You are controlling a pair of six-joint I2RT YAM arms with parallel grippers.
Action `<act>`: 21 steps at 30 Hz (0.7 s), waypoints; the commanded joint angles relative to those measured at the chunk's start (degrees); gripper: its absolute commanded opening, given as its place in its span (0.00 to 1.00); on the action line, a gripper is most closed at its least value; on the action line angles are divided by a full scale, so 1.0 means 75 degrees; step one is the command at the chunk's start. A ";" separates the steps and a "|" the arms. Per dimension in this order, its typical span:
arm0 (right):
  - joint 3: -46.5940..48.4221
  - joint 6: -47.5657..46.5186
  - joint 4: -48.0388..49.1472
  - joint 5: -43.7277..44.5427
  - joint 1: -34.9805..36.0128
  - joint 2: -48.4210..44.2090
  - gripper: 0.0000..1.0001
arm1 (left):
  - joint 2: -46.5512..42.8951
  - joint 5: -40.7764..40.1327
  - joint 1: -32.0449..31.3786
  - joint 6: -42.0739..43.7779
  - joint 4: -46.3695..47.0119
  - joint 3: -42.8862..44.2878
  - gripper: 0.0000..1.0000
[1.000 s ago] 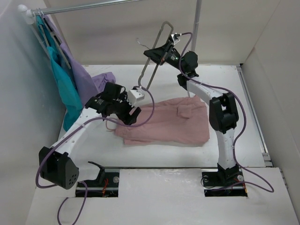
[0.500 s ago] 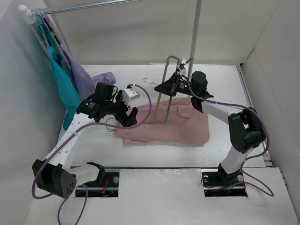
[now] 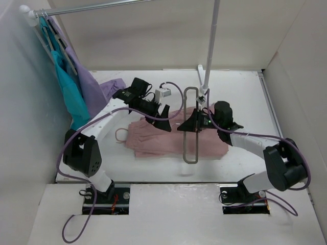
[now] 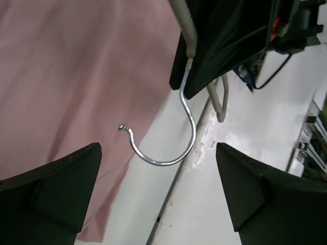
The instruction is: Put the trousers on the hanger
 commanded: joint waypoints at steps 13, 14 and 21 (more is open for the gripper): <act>-0.0419 -0.0680 -0.0053 0.0000 0.0329 -0.0606 0.00 | 0.0722 0.1563 -0.0408 0.0102 -0.0202 0.0131 0.55; -0.0419 -0.0680 -0.0053 0.0081 0.0329 -0.0606 0.00 | 0.0722 0.1481 -0.0409 0.0102 -0.0202 0.0026 0.37; -0.0336 -0.0750 -0.0053 -0.0116 0.0329 -0.0302 0.00 | 0.0804 0.1223 -0.0409 0.0020 -0.0202 0.0270 0.00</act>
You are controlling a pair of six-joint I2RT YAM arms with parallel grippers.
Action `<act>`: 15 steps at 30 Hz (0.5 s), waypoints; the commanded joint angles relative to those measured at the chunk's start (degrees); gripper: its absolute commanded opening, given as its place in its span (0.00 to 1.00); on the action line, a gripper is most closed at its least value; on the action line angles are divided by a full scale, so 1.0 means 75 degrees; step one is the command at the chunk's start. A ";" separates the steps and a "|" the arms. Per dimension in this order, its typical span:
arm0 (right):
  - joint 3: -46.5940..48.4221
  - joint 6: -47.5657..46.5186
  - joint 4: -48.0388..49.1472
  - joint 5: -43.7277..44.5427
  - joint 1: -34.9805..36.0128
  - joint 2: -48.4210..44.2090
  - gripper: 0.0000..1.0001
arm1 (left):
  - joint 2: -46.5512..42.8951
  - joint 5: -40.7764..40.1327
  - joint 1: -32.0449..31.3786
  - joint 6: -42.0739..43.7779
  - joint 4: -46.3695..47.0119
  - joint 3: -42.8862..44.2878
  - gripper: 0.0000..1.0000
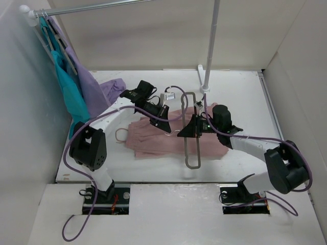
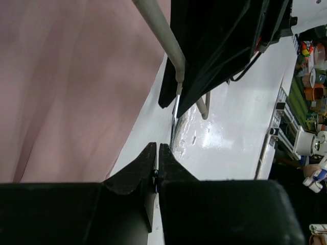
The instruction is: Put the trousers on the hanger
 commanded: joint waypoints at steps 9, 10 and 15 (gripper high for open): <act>0.0203 0.0003 0.0390 -0.0963 -0.0503 0.1073 0.21 | 0.0682 -0.0824 -0.0367 -0.0150 -0.0290 0.0993 0.00; 0.0284 0.0003 0.0274 -0.0964 -0.0504 0.1074 0.34 | 0.0857 -0.0999 -0.0471 -0.0231 -0.0290 0.1099 0.00; 0.0425 -0.0220 -0.0978 -0.0613 -0.0867 0.0490 1.00 | 0.1221 -0.1083 -0.0543 -0.0314 -0.0360 0.1708 0.00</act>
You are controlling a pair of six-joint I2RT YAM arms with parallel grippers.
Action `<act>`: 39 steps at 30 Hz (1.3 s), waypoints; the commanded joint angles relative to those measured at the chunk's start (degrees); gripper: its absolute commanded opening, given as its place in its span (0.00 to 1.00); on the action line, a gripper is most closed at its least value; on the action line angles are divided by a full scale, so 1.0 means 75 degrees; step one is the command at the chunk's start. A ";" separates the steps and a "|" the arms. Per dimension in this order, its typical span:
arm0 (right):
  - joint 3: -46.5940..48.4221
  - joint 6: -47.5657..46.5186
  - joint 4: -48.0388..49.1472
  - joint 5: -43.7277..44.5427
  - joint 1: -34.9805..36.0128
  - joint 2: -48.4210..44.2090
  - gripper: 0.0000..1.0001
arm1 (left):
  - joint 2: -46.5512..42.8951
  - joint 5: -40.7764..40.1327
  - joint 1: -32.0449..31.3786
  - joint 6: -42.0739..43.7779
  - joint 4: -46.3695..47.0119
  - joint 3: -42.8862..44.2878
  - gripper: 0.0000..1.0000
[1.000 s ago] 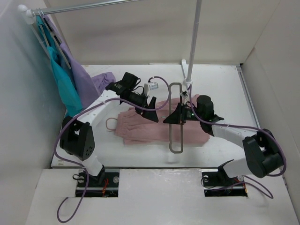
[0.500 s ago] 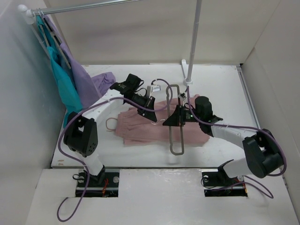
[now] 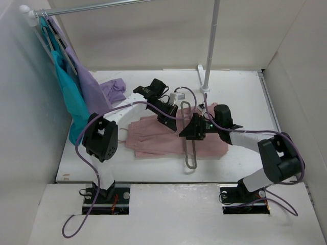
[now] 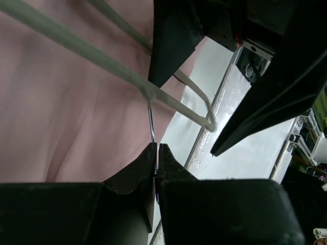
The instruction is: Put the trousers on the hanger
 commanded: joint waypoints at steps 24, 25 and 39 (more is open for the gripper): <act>0.0855 -0.1208 -0.6401 0.5095 -0.3174 -0.1803 1.00 | 0.0604 0.0972 -0.0226 -0.1179 0.0367 0.2493 0.00; 0.0854 -0.1207 -0.6282 0.4990 -0.3174 -0.1708 1.00 | 0.0604 0.0974 -0.0226 -0.1391 0.0371 0.2376 0.00; 0.0432 -0.1067 -0.5191 0.4719 -0.3174 -0.0781 0.88 | 0.0616 0.0859 -0.0297 -0.4768 0.3921 0.0783 0.00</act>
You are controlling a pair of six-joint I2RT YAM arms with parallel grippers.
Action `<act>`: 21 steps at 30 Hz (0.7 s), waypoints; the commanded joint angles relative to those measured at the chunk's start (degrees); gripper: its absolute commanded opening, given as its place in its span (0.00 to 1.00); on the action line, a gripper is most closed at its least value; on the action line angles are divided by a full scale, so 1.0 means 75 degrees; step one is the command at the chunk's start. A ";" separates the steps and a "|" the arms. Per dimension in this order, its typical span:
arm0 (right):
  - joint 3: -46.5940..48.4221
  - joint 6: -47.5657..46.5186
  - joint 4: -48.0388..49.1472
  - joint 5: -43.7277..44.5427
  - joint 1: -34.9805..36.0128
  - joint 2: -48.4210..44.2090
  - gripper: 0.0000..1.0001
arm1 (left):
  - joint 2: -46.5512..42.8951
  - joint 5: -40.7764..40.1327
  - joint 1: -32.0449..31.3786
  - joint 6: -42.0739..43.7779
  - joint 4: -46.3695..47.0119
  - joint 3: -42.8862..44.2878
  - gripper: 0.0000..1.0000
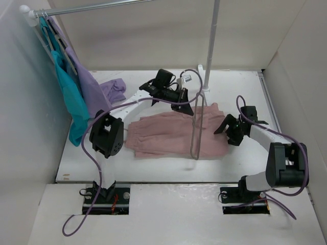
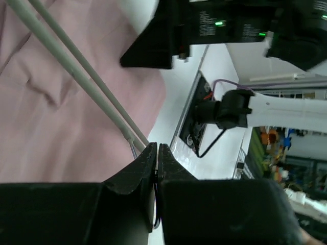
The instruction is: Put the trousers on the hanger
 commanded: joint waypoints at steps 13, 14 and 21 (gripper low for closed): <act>0.0877 -0.0342 -0.0170 0.0144 0.0579 -0.1076 0.00 | -0.0142 -0.2411 -0.0040 0.0120 0.0861 -0.1645 0.00; 0.1077 -0.0413 -0.0170 0.0249 0.0919 -0.1415 0.00 | -0.0142 -0.2411 -0.0040 0.0120 0.0861 -0.1727 0.00; 0.1479 -0.0168 0.1223 0.0474 0.3770 -0.0988 0.00 | -0.0212 -0.2329 -0.0040 0.0202 0.0861 -0.2127 0.00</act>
